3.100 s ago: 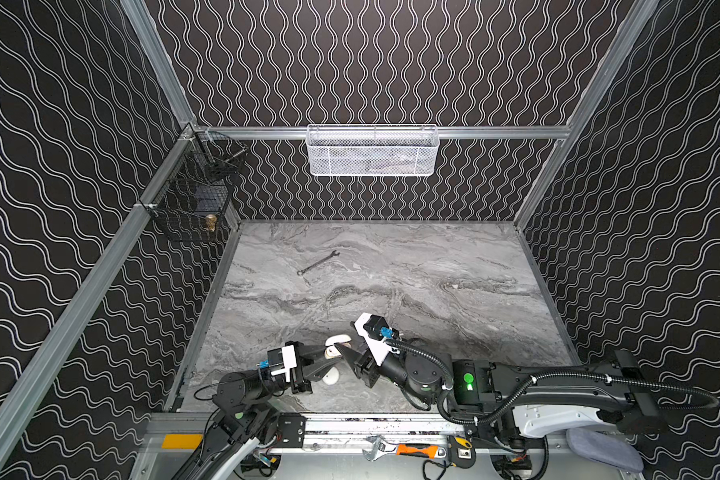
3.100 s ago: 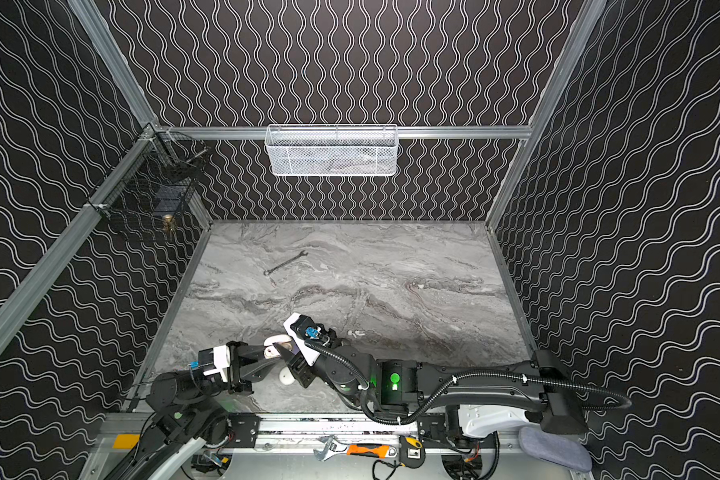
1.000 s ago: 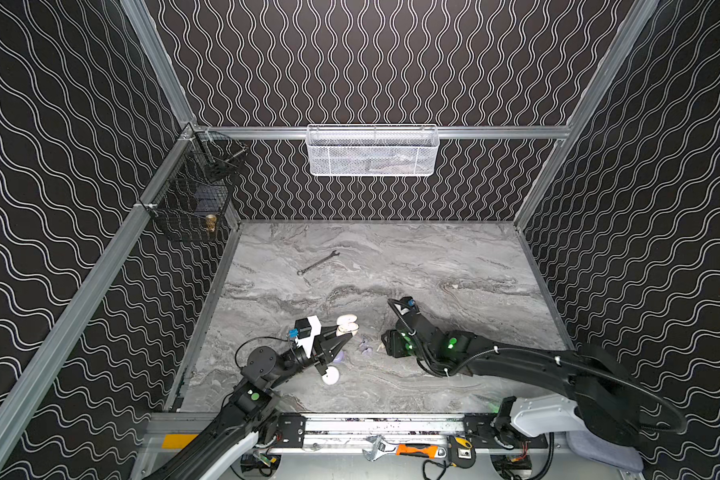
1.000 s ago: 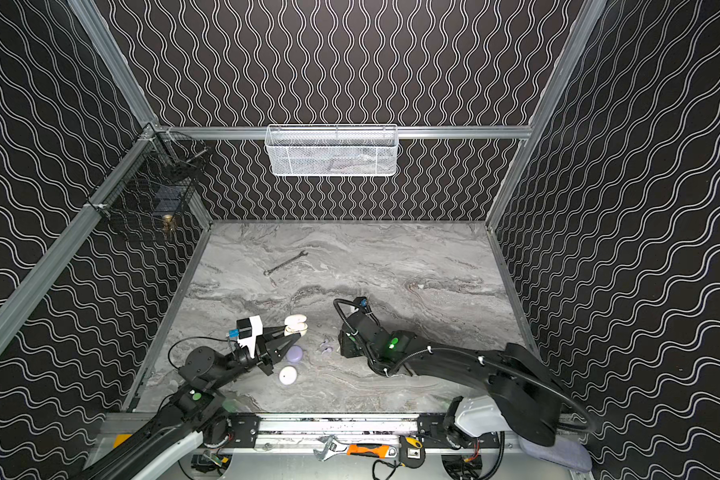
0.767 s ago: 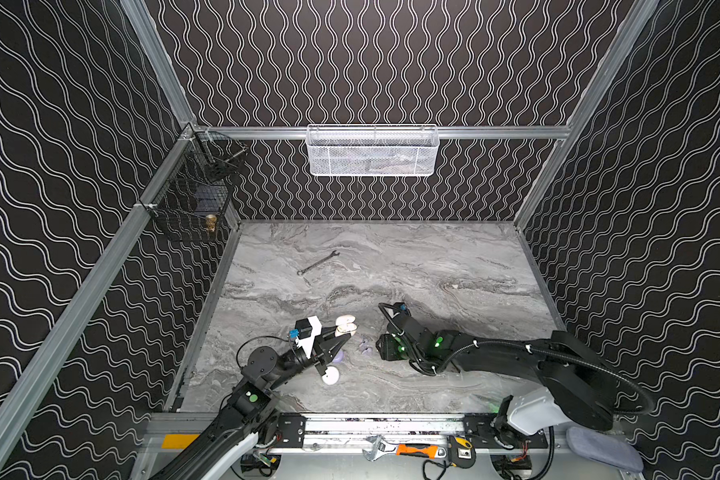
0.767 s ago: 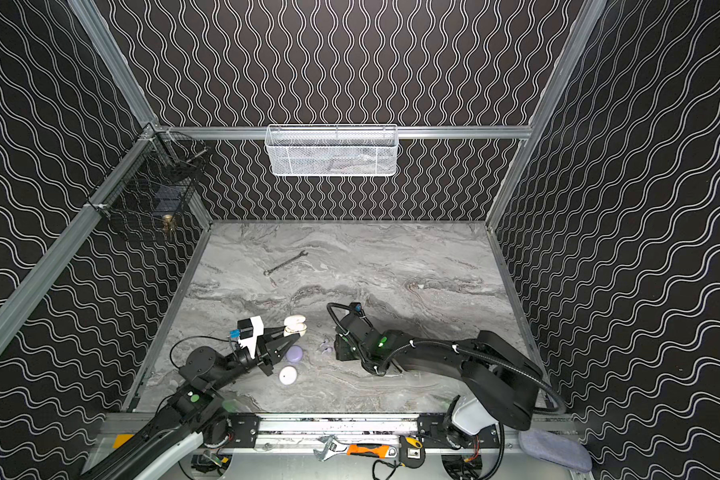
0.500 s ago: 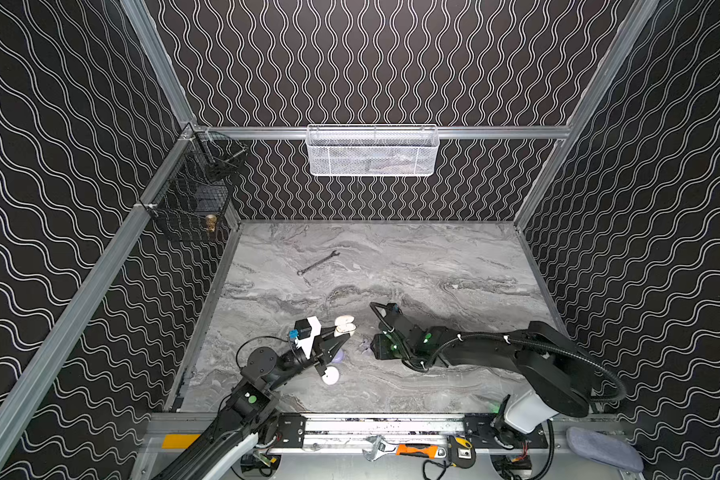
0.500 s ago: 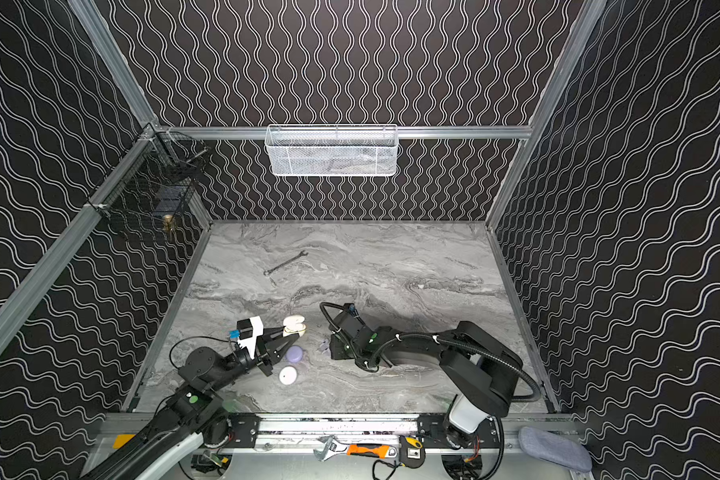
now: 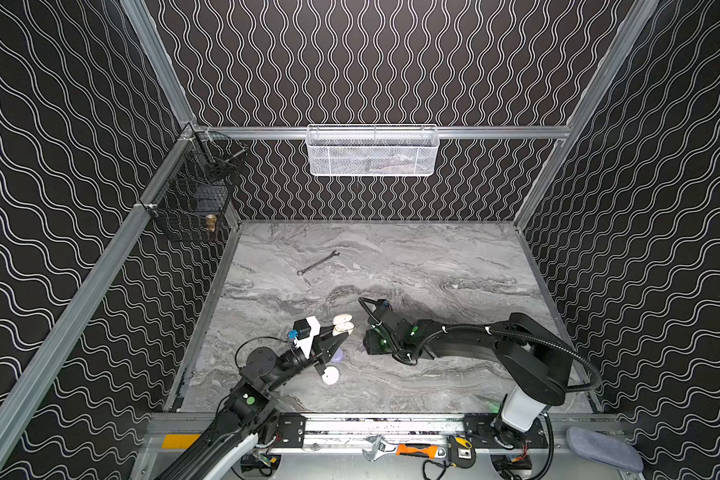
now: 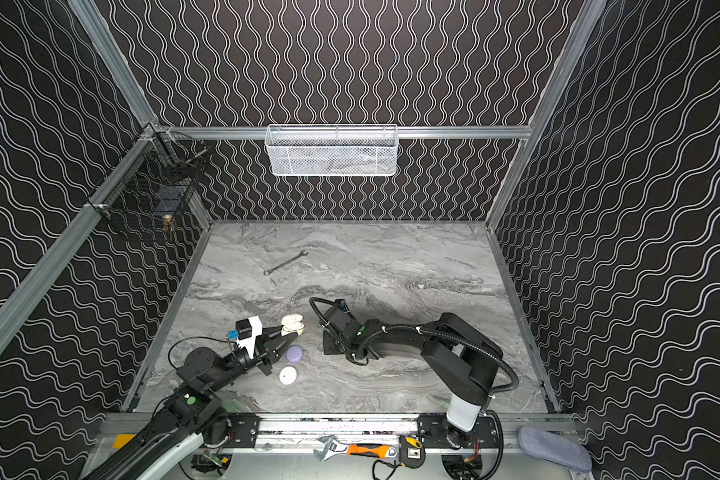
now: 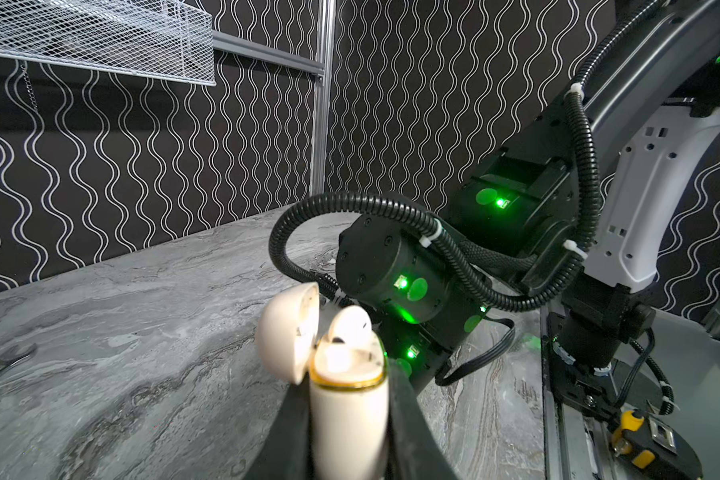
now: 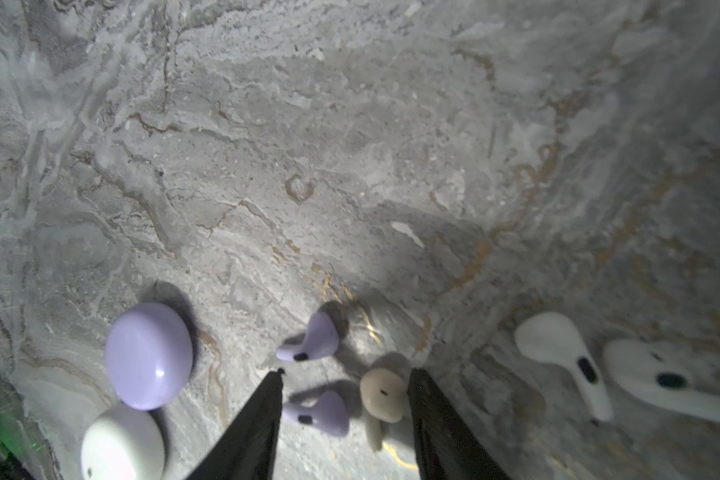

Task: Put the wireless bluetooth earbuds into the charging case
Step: 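Lower the right gripper onto the second beige earbud and close on it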

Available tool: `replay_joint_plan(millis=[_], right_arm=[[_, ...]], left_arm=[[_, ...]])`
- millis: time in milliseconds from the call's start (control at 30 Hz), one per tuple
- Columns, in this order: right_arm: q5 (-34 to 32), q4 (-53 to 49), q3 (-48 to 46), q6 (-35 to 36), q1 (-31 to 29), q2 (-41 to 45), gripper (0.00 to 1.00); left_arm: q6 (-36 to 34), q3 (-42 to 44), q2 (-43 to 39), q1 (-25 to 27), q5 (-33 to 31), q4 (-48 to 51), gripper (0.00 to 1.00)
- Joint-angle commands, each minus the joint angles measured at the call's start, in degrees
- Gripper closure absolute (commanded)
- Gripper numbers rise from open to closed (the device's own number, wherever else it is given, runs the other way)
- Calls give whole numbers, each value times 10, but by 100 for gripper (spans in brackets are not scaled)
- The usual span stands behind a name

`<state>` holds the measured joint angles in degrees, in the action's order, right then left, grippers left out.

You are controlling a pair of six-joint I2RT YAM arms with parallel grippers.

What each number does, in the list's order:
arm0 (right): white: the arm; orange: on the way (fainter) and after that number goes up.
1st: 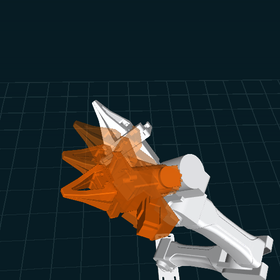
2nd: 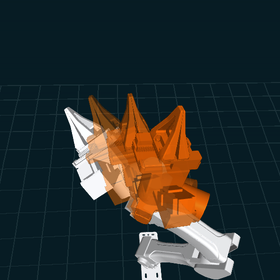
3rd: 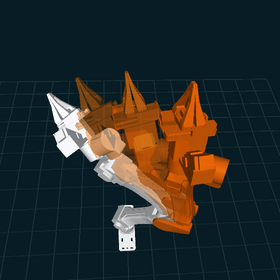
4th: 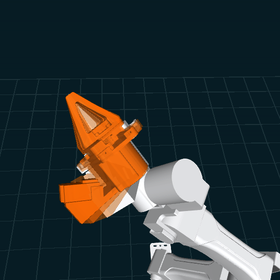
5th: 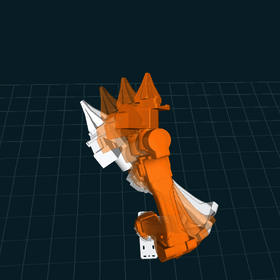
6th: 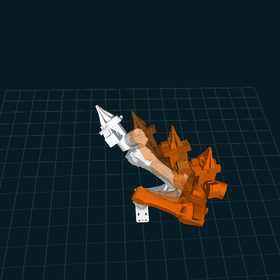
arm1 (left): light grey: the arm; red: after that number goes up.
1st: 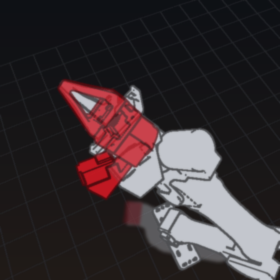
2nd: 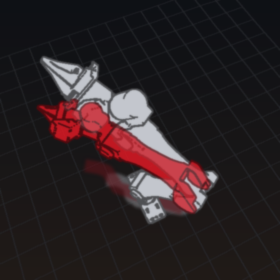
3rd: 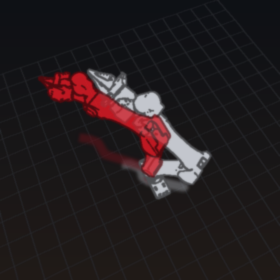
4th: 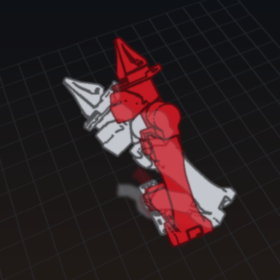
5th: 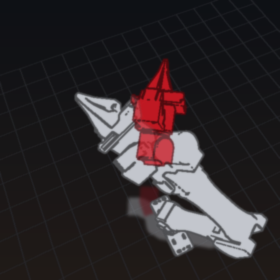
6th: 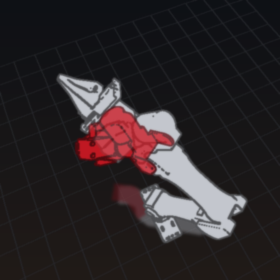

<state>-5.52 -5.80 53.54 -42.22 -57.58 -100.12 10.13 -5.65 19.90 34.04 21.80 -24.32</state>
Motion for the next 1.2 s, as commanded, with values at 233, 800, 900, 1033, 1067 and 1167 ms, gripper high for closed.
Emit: replay_joint_plan(millis=[233, 800, 900, 1033, 1067, 1167], right_arm=[[-73, -80, 21, 11, -8, -3, 56], [-108, -129, 61, 11, -30, -41, 63], [-121, -138, 62, 7, -33, -42, 66], [-129, -145, 61, 3, -37, -41, 69], [-129, -146, 61, 2, -38, -41, 70], [-133, -149, 65, 1, -40, -49, 72]], left_arm=[[-13, -5, 2, -1, -10, -6, 100], [-10, -8, -39, -1, -58, 52, 100], [-12, -14, -61, -1, -95, 97, 100], [-13, -16, -88, 0, -130, 135, 100], [-13, -16, -93, 0, -135, 140, 100], [-14, -18, -102, -1, -140, 151, 100]])
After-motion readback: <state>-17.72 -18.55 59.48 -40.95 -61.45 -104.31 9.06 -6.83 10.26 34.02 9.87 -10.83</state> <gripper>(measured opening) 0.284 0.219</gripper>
